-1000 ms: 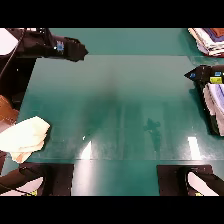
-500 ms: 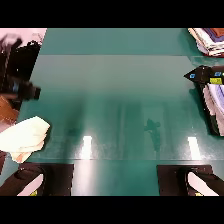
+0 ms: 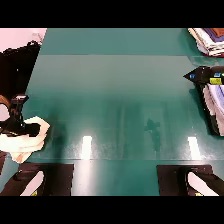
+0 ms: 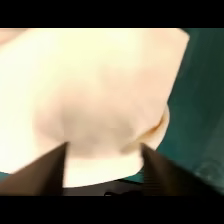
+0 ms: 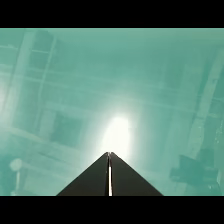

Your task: Fold the shirts.

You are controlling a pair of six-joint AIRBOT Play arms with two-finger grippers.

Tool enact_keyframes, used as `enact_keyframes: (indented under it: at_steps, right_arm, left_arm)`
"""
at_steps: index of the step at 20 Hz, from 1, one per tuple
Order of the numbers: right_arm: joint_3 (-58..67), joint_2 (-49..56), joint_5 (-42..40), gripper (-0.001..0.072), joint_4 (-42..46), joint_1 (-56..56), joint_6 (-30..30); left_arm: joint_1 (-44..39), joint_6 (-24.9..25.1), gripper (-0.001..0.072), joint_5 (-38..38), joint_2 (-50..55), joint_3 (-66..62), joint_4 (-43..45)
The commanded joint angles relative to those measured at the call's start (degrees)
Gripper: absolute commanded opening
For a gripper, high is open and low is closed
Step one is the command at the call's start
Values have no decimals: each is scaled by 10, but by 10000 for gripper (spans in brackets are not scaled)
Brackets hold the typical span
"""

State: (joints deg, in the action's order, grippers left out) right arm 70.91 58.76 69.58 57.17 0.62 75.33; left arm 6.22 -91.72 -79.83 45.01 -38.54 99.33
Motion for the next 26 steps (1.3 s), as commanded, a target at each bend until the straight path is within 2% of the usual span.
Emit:
enact_keyframes:
  at_steps: [1,2,3,6,9,12,16,18,21,23,26]
  right_arm:
    - [0,0,0,20,0,0,0]
    - [0,0,0,20,0,0,0]
    - [0,0,0,20,0,0,0]
    - [0,0,1,20,-1,0,0]
    - [0,-7,-2,20,-2,0,0]
    - [0,-30,-44,20,-2,0,0]
    - [0,-75,-118,20,-2,0,0]
    - [0,-96,-142,20,-2,0,0]
    - [0,-114,-162,20,-2,0,0]
    - [2,-115,-167,20,-3,0,1]
    - [2,-114,-167,19,-7,0,1]
  left_arm:
    - [7,-15,183,12,-2,31,3]
    - [7,-15,32,12,-2,31,3]
    - [7,-15,23,9,-2,31,3]
    - [7,-13,23,-23,-2,-26,1]
    - [7,-4,23,-71,-2,-195,-18]
    - [7,5,22,-74,-2,-400,-111]
    - [7,9,21,-7,-2,-570,-266]
    - [7,22,21,19,-2,-594,-315]
    - [-11,22,20,17,13,-594,-355]
    - [-70,22,20,18,38,-594,-355]
    - [-202,22,20,27,107,-594,-354]
